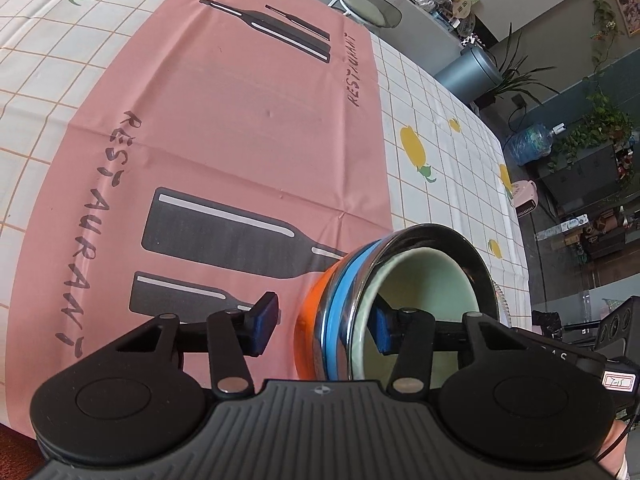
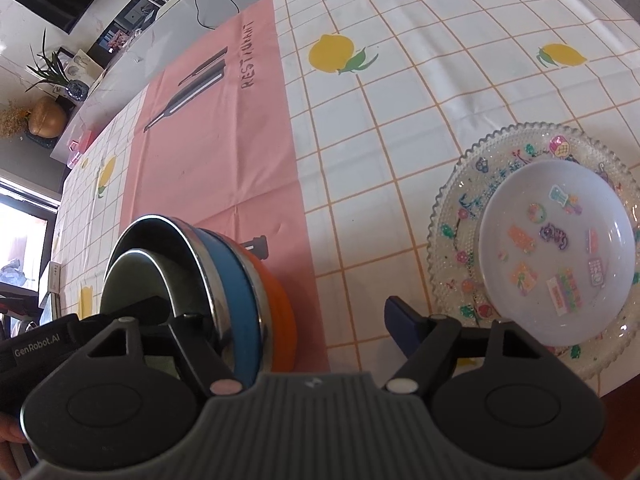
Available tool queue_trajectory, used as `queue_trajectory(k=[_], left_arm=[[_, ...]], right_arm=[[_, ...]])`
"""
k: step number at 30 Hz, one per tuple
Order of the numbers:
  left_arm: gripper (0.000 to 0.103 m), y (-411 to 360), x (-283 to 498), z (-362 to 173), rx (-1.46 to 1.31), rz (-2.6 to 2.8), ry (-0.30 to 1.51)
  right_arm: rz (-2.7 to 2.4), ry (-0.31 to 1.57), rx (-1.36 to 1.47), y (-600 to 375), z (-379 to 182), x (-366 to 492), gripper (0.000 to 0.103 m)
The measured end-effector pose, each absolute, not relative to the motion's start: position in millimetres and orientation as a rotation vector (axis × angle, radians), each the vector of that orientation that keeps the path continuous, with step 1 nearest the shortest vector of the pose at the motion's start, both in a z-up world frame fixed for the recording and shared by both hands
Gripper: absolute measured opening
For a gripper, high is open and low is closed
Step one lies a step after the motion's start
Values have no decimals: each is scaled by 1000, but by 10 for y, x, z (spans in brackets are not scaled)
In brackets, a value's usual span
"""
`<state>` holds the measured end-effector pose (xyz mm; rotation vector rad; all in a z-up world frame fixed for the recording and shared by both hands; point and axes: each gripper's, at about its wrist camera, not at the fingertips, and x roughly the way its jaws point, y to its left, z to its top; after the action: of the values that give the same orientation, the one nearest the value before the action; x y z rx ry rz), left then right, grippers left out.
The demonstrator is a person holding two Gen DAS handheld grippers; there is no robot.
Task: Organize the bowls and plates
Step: 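Lift the orange pot with both grippers and lower it onto the plate stack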
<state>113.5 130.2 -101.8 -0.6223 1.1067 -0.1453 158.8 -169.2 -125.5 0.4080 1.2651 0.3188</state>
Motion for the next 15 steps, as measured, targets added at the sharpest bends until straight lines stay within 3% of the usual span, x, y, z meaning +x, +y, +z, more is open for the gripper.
queue_trajectory(k=[9, 15], left_arm=[[57, 1241, 1174, -992, -620, -156, 1098], [61, 1206, 1156, -1045, -622, -142, 1119]], right_arm=[[342, 1152, 431, -1860, -811, 1545, 76], [404, 1205, 498, -1752, -935, 1552, 77]])
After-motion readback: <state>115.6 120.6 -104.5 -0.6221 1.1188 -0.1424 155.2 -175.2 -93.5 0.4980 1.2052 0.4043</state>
